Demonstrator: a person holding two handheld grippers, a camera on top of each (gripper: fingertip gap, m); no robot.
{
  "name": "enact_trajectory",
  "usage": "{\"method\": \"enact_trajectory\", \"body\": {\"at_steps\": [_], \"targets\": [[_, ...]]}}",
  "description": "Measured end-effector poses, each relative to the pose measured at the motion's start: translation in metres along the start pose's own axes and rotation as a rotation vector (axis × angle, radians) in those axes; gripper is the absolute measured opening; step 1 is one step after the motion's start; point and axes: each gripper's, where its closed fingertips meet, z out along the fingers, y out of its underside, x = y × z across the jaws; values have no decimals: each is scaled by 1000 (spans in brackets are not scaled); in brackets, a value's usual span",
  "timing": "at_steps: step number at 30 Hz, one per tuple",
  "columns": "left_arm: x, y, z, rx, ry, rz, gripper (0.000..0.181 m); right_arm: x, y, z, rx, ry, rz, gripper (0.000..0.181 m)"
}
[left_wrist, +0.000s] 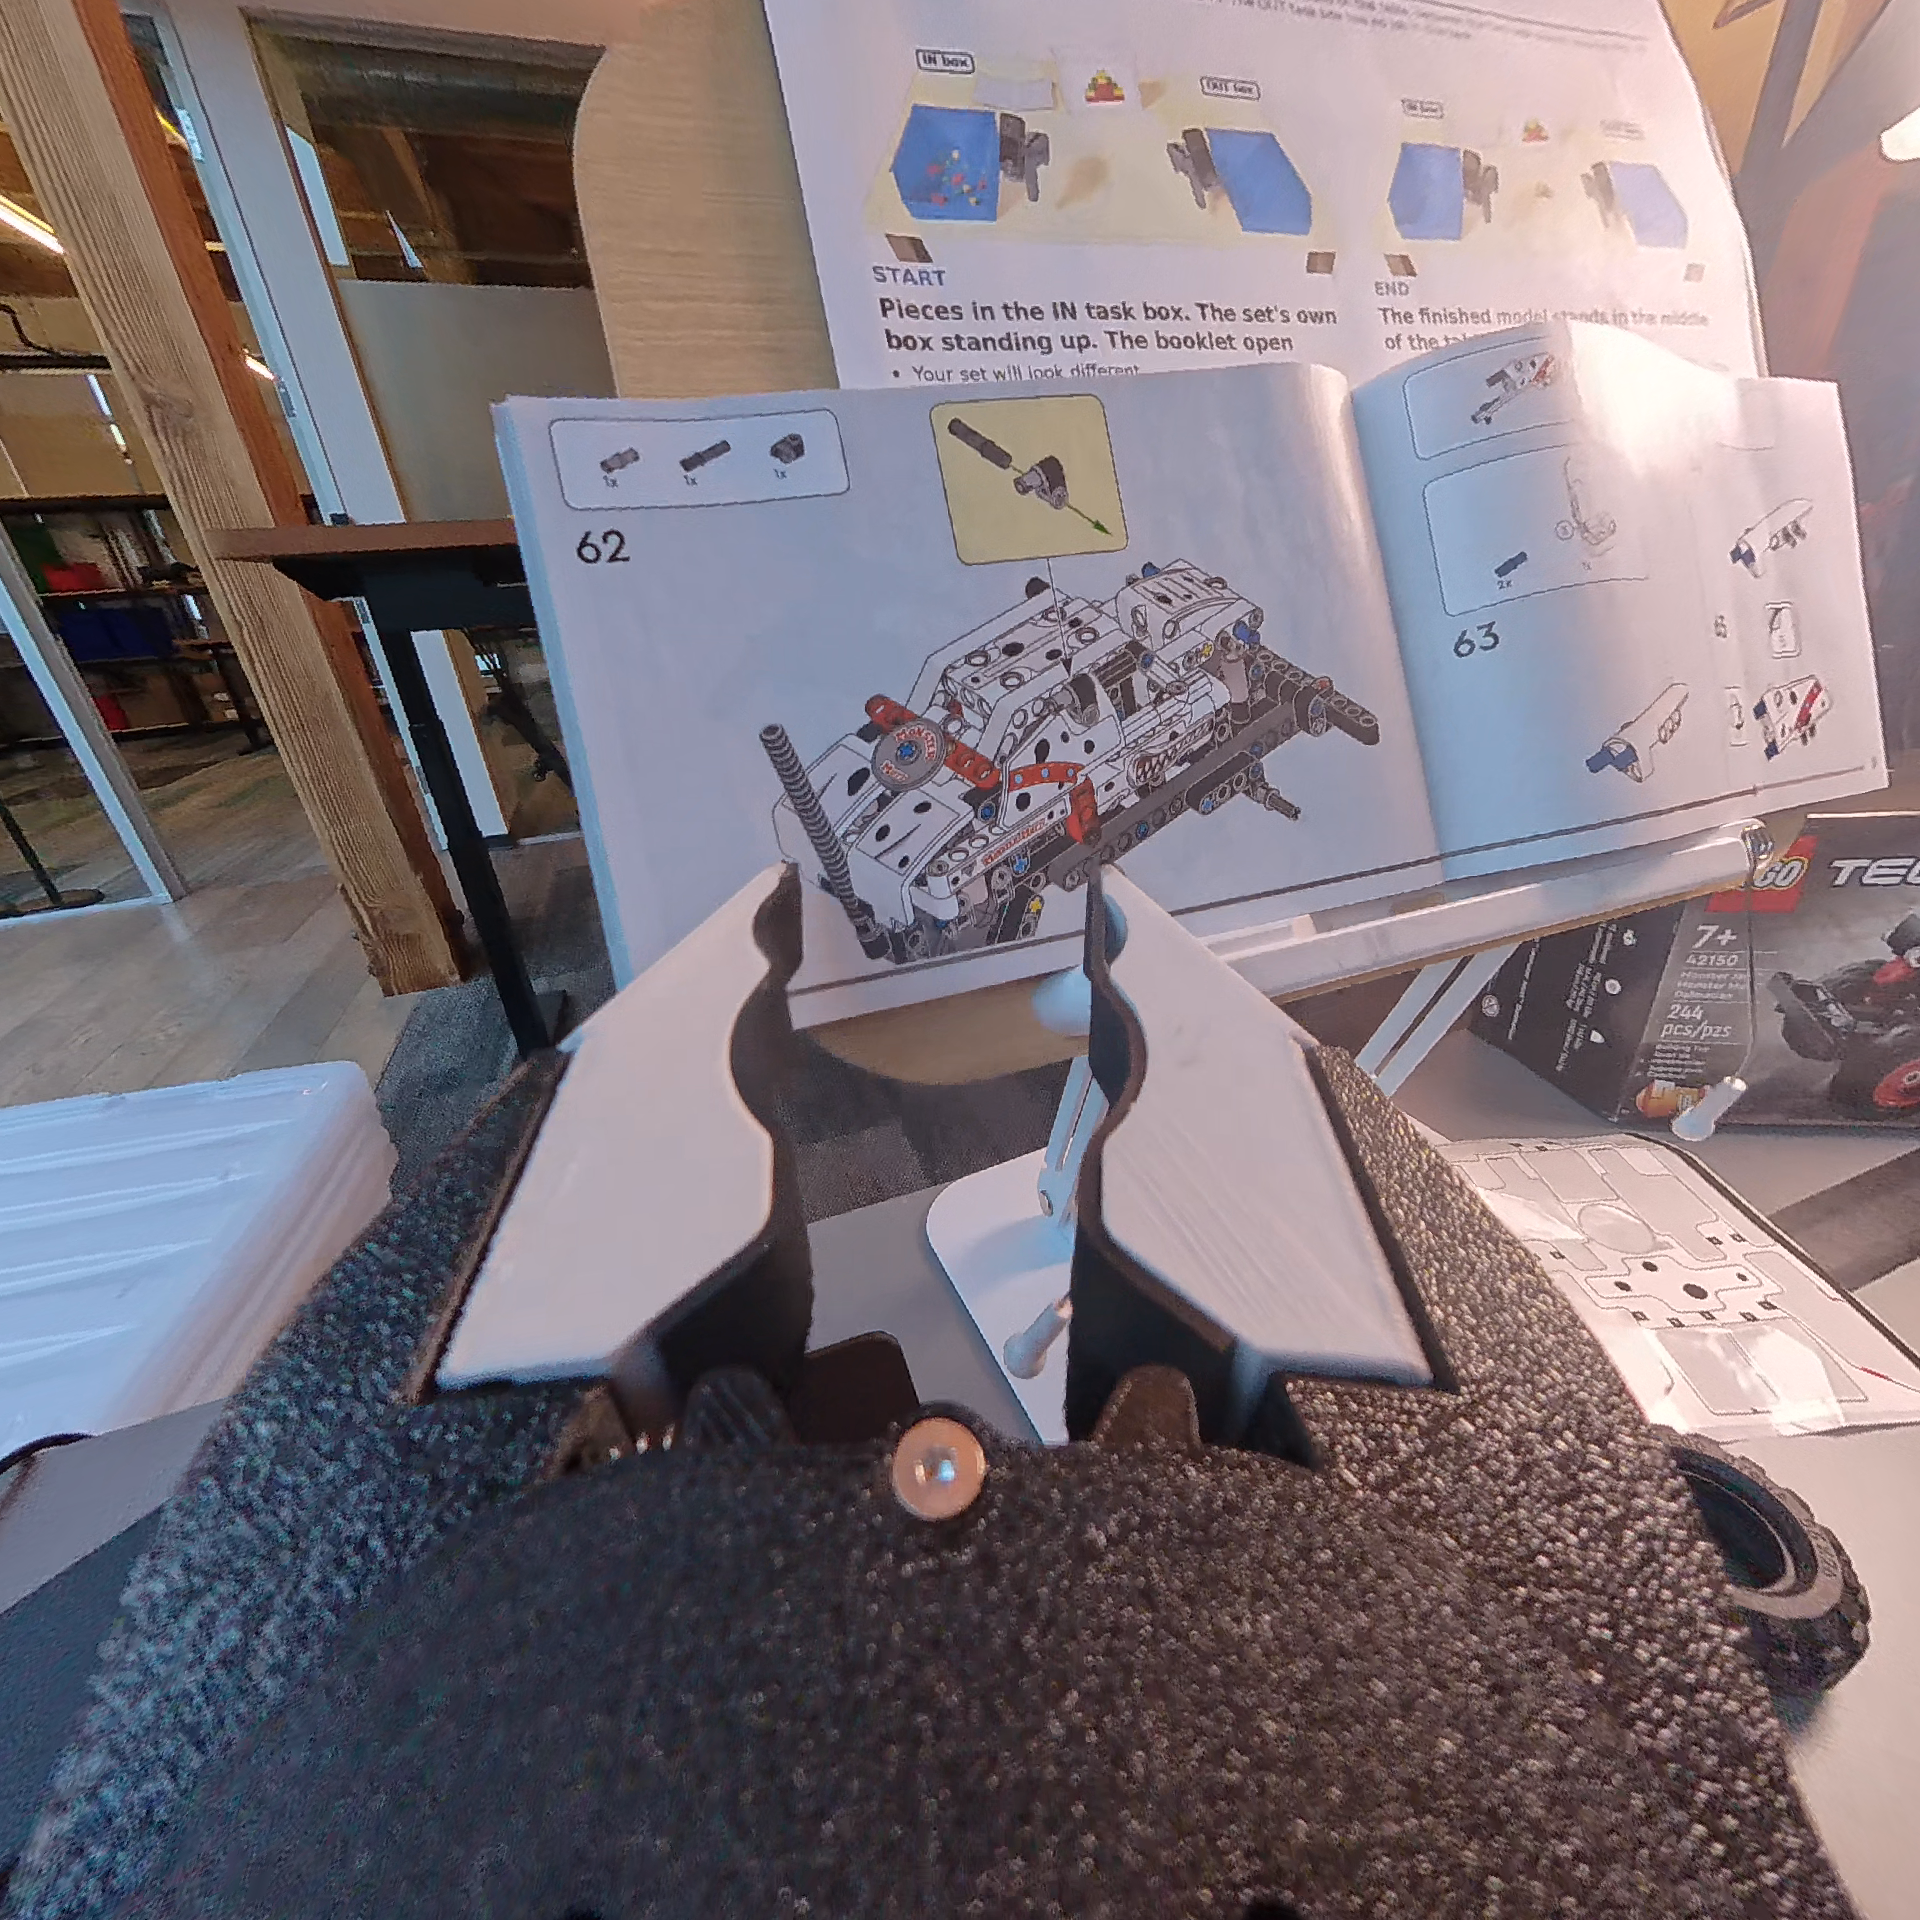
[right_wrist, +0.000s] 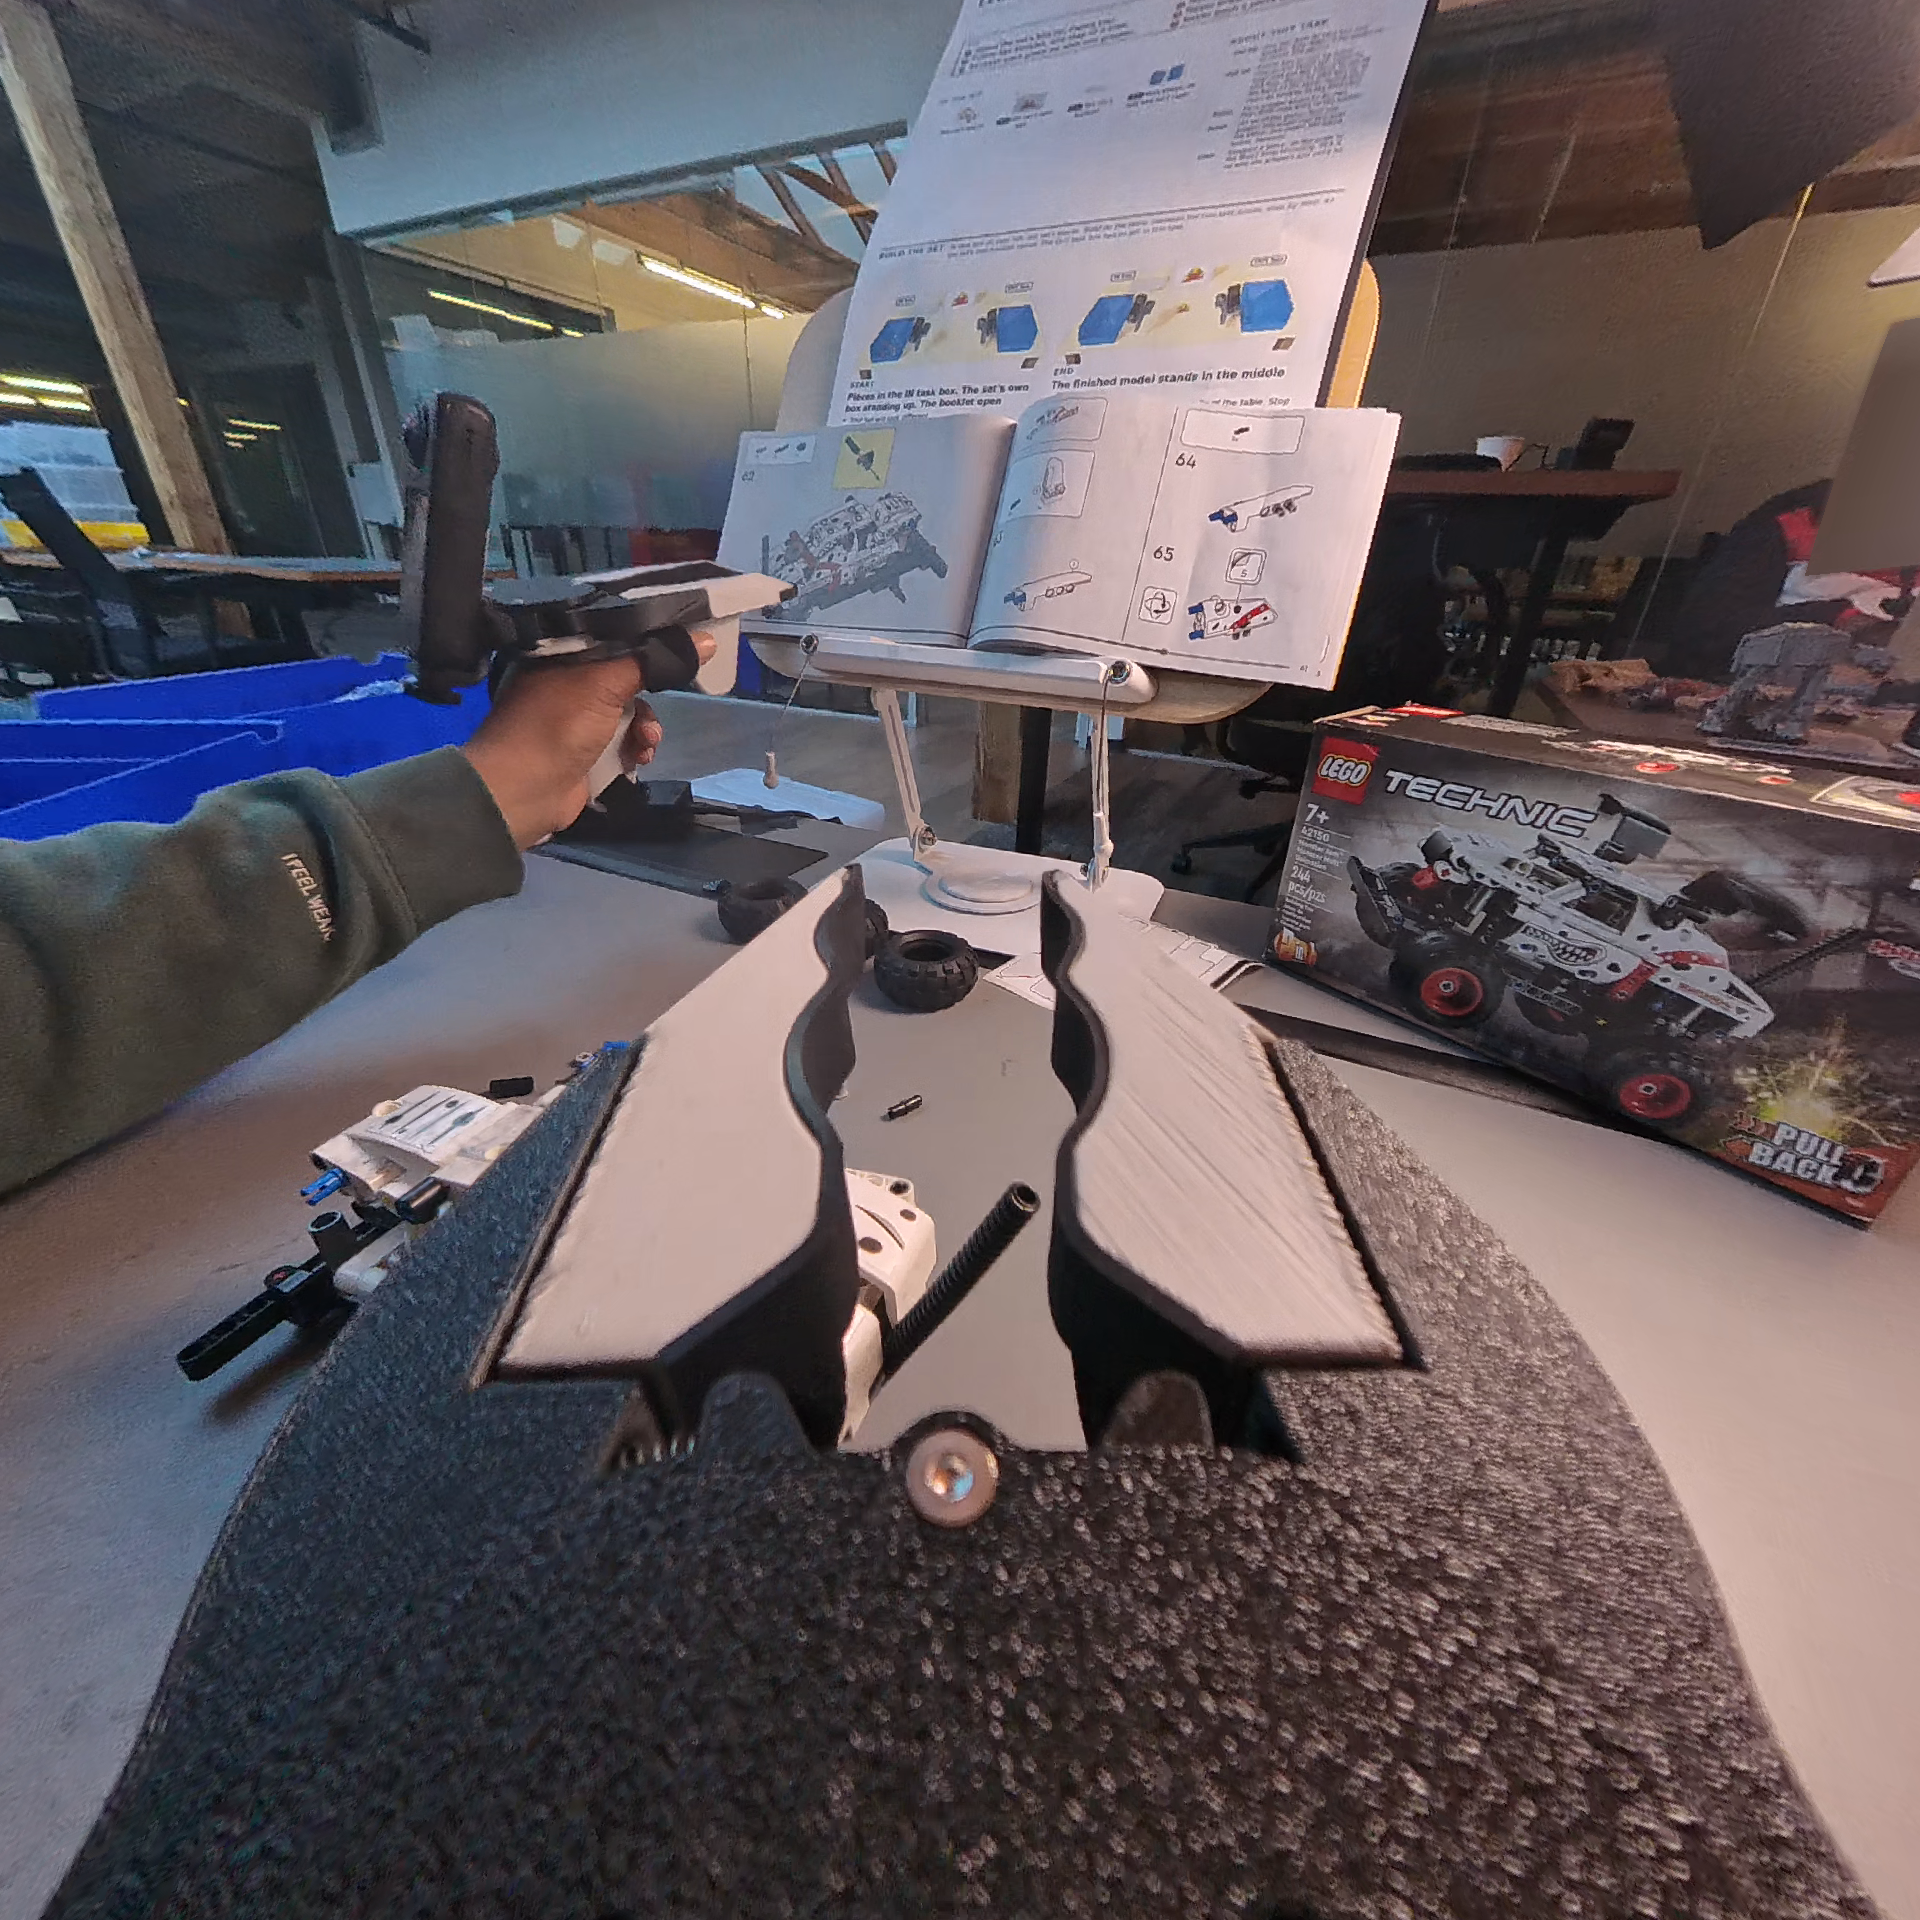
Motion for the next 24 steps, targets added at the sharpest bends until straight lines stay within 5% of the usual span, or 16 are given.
{"method": "enact_trajectory", "body": {"at_steps": [24], "targets": [[-8, 3, 16, -72, -80, 128, 53, -4, 9, -3, -49, -23, -37, 27]]}}
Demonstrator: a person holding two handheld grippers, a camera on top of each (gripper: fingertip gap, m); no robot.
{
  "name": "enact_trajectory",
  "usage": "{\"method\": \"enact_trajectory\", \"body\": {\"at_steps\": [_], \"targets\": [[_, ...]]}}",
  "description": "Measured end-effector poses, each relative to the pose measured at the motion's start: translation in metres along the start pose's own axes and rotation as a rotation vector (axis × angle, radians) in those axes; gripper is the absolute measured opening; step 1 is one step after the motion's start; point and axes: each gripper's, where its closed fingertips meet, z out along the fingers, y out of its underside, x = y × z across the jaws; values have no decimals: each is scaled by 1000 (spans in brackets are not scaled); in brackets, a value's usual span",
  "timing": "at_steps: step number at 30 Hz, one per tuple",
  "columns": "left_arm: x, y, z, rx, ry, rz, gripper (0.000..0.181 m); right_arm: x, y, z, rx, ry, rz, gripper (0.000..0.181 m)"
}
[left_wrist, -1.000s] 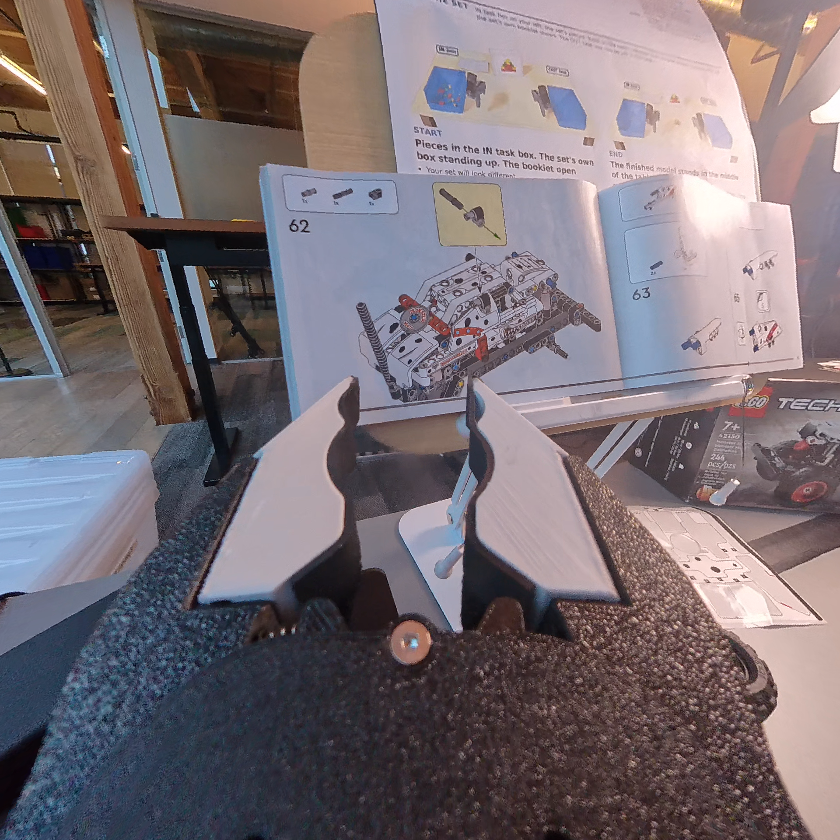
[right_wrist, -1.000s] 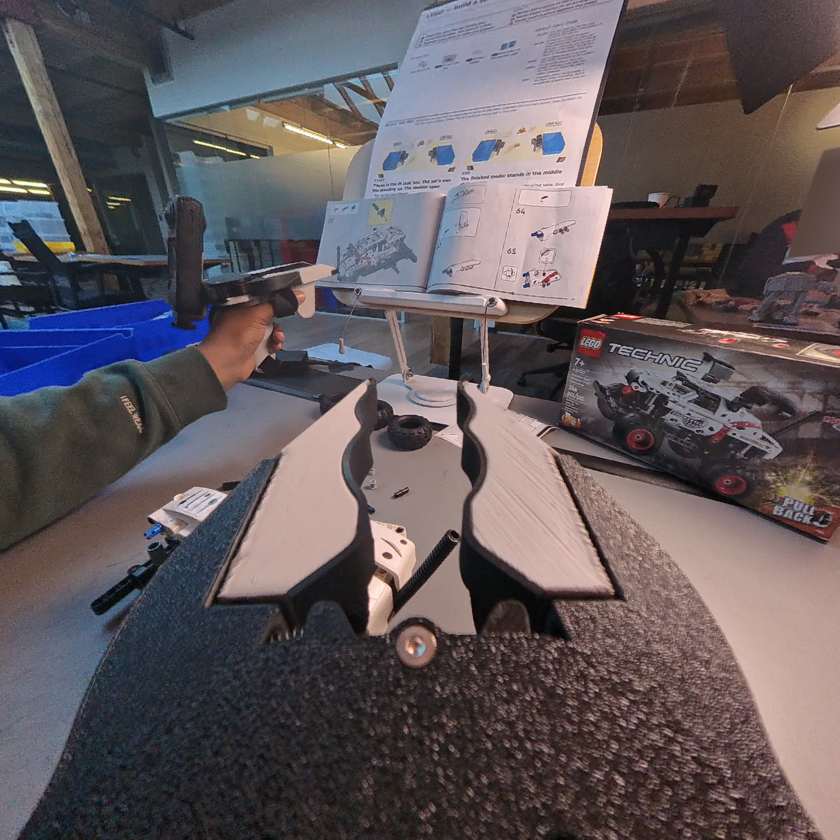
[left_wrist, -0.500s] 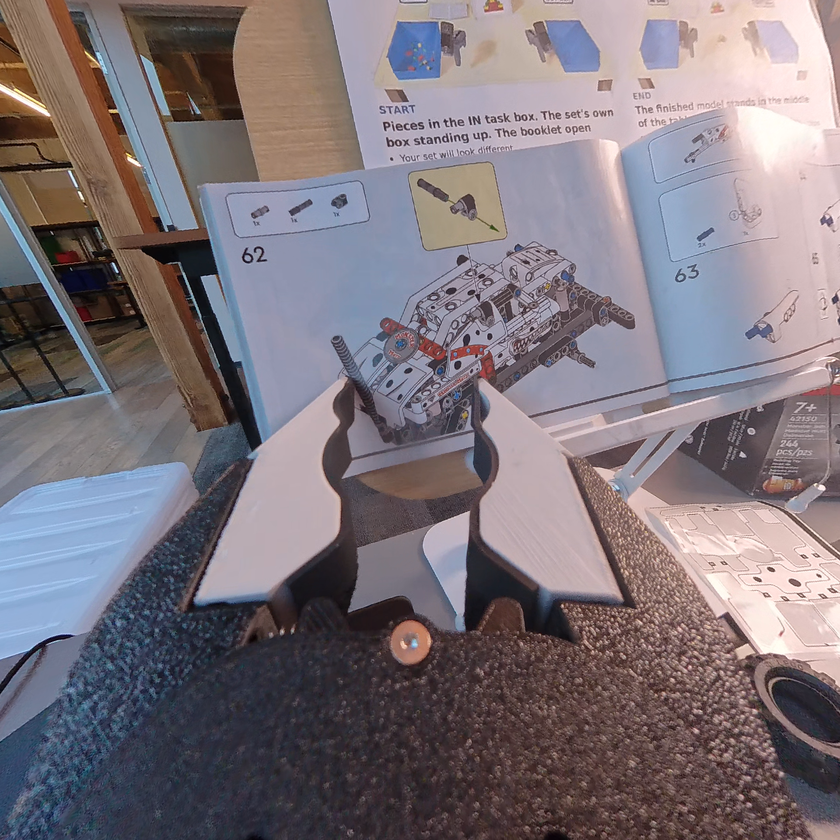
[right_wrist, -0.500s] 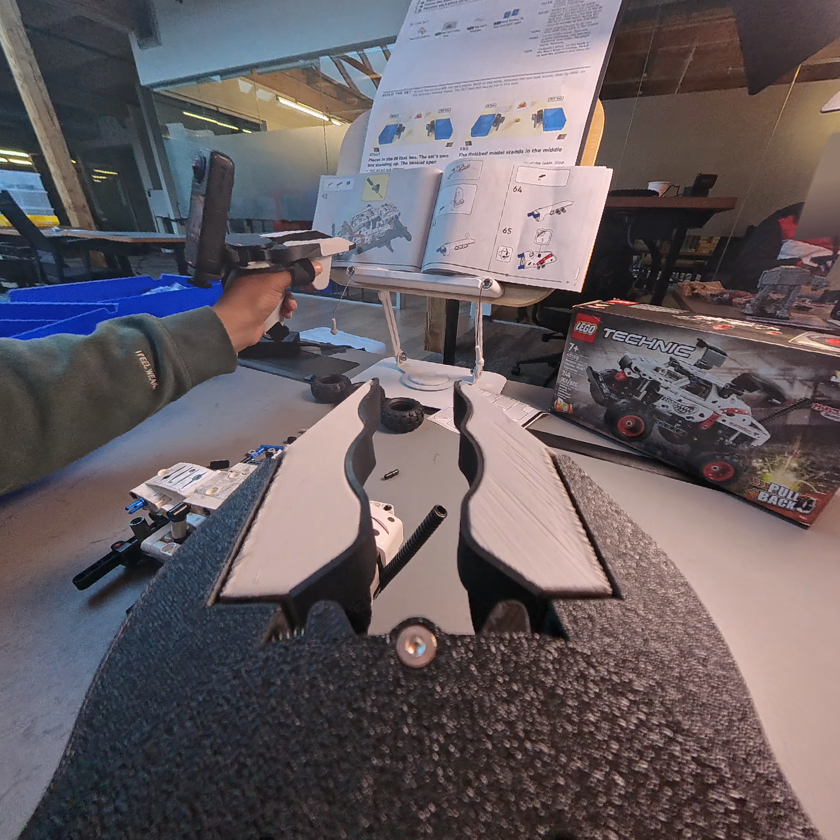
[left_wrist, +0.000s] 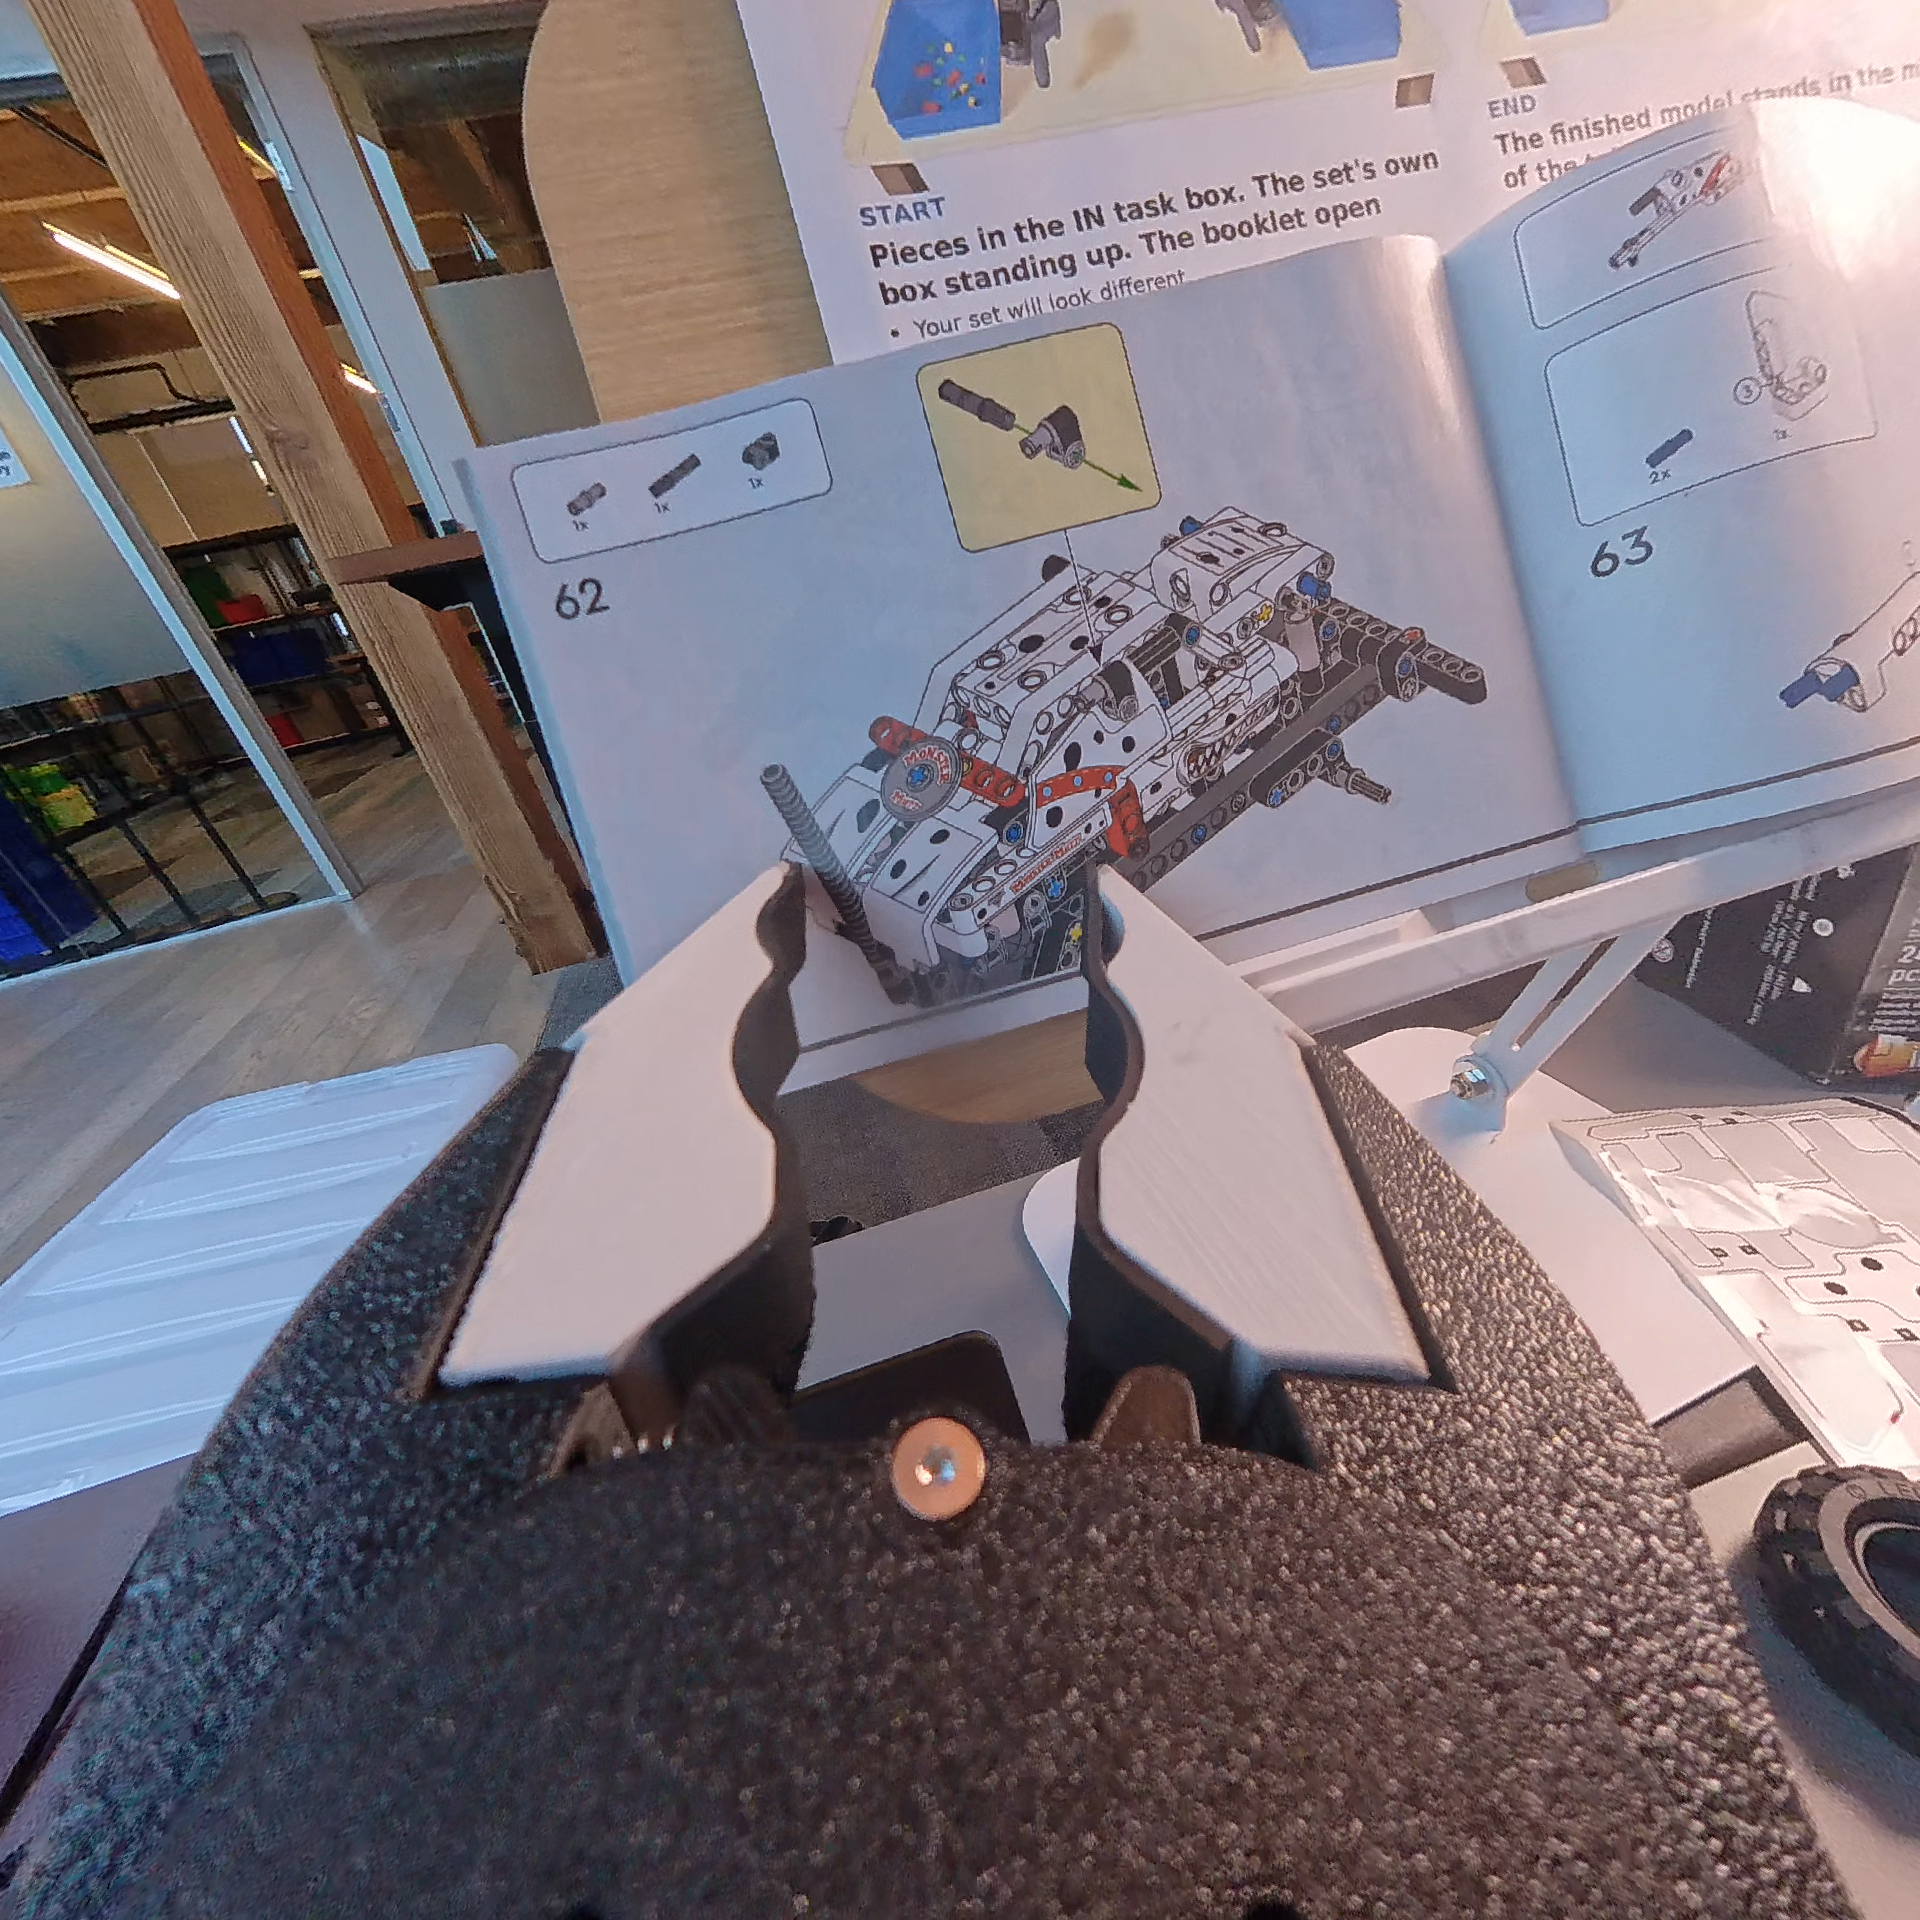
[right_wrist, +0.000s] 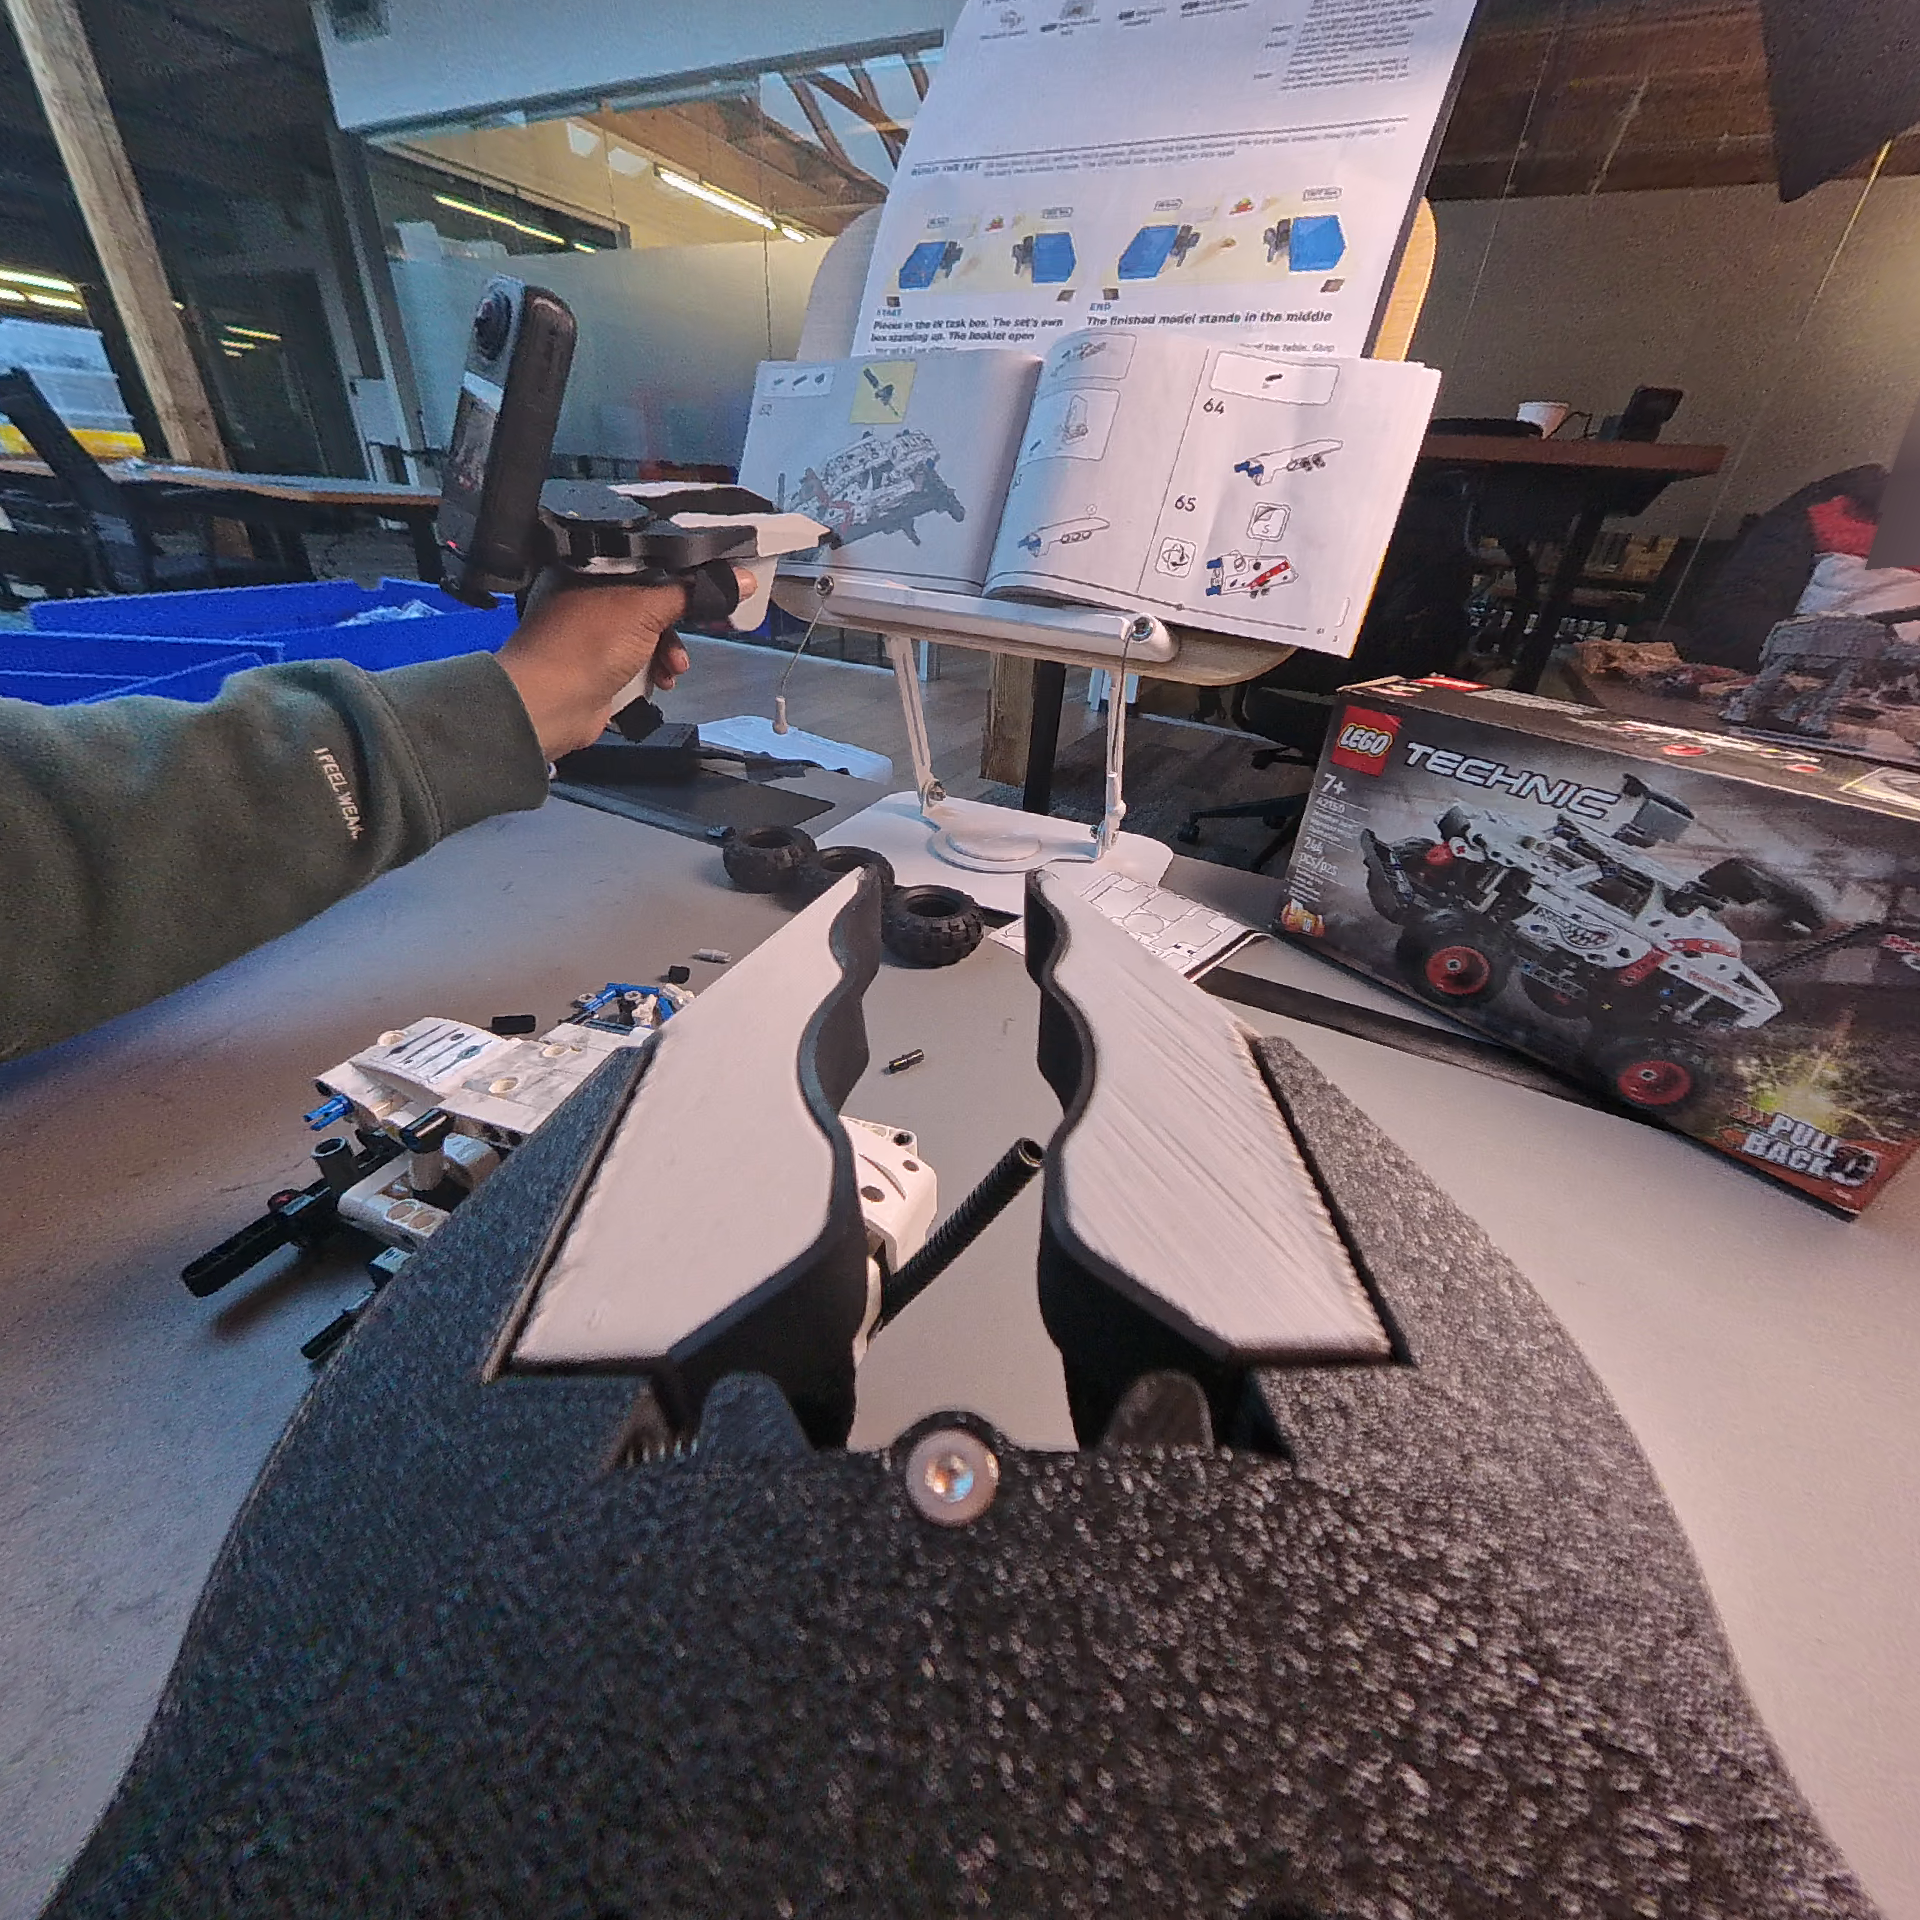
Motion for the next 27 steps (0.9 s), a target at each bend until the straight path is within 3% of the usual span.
{"method": "enact_trajectory", "body": {"at_steps": [7, 15, 22, 27], "targets": [[2, -7, -2, 13, 2, 1, 57, -1, -1, -1, 3, -4, -10, 25], [6, -7, 4, 20, 8, -10, 74, -4, 2, 0, -8, -14, -21, 23], [-1, -3, 3, 12, -34, 23, 50, -5, 1, 0, -8, -16, -27, 21], [0, -2, 3, 4, -36, 54, 42, -3, 1, -1, -8, -11, -27, 21]]}}
